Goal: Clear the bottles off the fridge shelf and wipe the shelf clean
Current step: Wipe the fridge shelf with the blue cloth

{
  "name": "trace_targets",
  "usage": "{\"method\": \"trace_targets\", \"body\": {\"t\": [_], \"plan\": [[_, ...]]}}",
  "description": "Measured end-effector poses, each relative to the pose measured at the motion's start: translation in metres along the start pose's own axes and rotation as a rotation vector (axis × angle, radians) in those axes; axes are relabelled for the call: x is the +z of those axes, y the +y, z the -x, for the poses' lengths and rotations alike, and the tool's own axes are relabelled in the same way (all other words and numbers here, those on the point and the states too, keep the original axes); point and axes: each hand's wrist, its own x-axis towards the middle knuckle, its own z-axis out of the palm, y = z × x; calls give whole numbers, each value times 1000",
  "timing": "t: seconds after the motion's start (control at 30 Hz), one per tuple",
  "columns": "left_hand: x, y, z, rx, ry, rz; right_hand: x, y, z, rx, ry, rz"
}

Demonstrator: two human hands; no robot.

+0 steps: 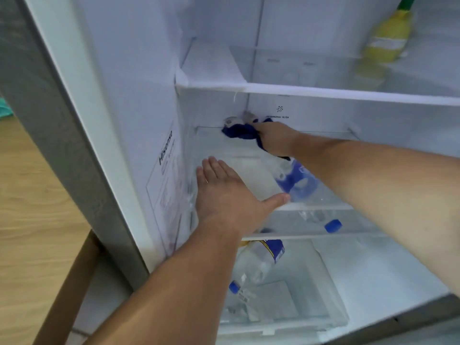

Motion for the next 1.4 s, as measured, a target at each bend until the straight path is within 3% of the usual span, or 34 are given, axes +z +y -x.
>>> {"method": "trace_targets", "body": {"t": [0.13,0.2,0.27,0.33,0.43,0.5,0.6,0.67,0.73,0.83,0.93,1.03,1.13,1.3,1.4], "plan": [[-3,0,0,5,-22,-13,-32,103,76,337,111,107],[-4,0,-1,11,-26,9,-16,91,120,384,175,-19],[-2,-1,-1,13,-33,35,13,47,129,209,240,-181],[-2,-2,-2,16,-28,43,31,-5,110,-22,179,-228],[-2,-2,-2,15,-16,34,24,-15,51,-78,90,-252],[-3,-3,-3,8,-24,29,1,35,32,-18,69,-145],[-5,-1,-3,10,-48,31,-38,142,72,329,65,176],[-6,-1,-4,13,-54,29,-48,162,116,474,105,174],[-7,-1,-3,10,-62,39,-32,119,151,434,200,13],[-7,1,-2,23,-86,45,14,11,197,157,212,-275],[-4,-5,-5,50,-81,19,36,-42,155,-26,144,-321],[-1,-7,-7,54,-40,25,31,-37,68,3,-5,-281],[-2,-5,-4,38,-69,-6,8,25,32,108,40,-219],[-7,-5,-4,56,-101,-11,-46,147,98,459,182,90],[-4,-5,-5,64,-83,-21,-24,114,142,383,193,-53]]}}
